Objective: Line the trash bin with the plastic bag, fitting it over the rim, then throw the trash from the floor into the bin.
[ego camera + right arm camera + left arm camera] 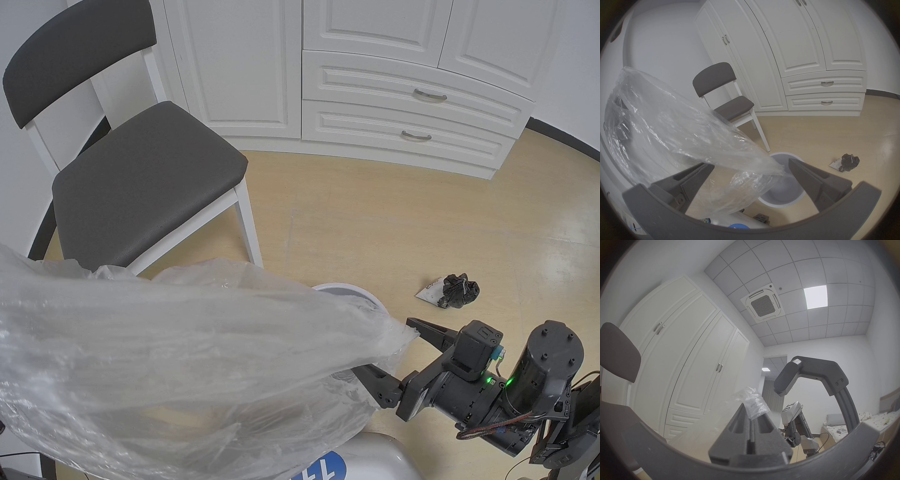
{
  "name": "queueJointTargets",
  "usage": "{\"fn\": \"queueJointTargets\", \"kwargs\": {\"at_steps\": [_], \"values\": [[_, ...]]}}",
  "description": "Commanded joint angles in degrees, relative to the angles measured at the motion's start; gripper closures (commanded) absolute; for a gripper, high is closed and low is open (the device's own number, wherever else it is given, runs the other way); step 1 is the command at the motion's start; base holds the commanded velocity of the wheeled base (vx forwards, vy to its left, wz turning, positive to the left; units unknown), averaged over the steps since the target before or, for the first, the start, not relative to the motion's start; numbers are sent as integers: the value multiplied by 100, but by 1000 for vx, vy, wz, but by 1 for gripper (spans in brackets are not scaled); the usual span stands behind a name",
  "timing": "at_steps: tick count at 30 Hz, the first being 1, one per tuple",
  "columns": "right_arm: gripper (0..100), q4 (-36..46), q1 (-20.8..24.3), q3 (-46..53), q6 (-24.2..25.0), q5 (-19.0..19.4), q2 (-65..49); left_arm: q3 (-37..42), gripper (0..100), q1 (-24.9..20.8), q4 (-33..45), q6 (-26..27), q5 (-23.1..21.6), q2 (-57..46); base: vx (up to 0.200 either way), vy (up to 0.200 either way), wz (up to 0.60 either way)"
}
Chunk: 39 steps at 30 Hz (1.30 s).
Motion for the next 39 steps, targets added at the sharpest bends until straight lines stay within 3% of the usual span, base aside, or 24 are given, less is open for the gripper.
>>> {"fn": "queueJointTargets", "kwargs": {"at_steps": [1, 11, 16, 23, 24, 31, 35, 39], "values": [[0, -4, 7, -2, 12, 5, 41, -8, 100, -40, -1, -2, 0, -26, 0, 0, 0], [0, -4, 165, -2, 311, 67, 67, -17, 100, -57, -1, -2, 0, -70, 0, 0, 0], [0, -12, 165, 24, 496, 330, 94, -43, 100, -57, -1, -2, 0, -97, 0, 0, 0], [0, -12, 165, 24, 505, 339, 59, -43, 100, -57, -1, -2, 0, -105, 0, 0, 0], [100, -12, 165, 24, 505, 339, 59, -43, 100, -57, -1, -2, 0, -105, 0, 0, 0], [100, -56, 174, -11, 496, 330, 23, -34, 100, -57, -1, -2, -9, -105, 0, 0, 0], [100, -487, 174, 6, 426, 269, -3, -34, 100, -57, 17, -2, -9, -105, 0, 0, 0], [100, -803, 156, 59, -31, 260, -337, -26, 100, -57, 316, 16, -9, -132, 0, 0, 0]]}}
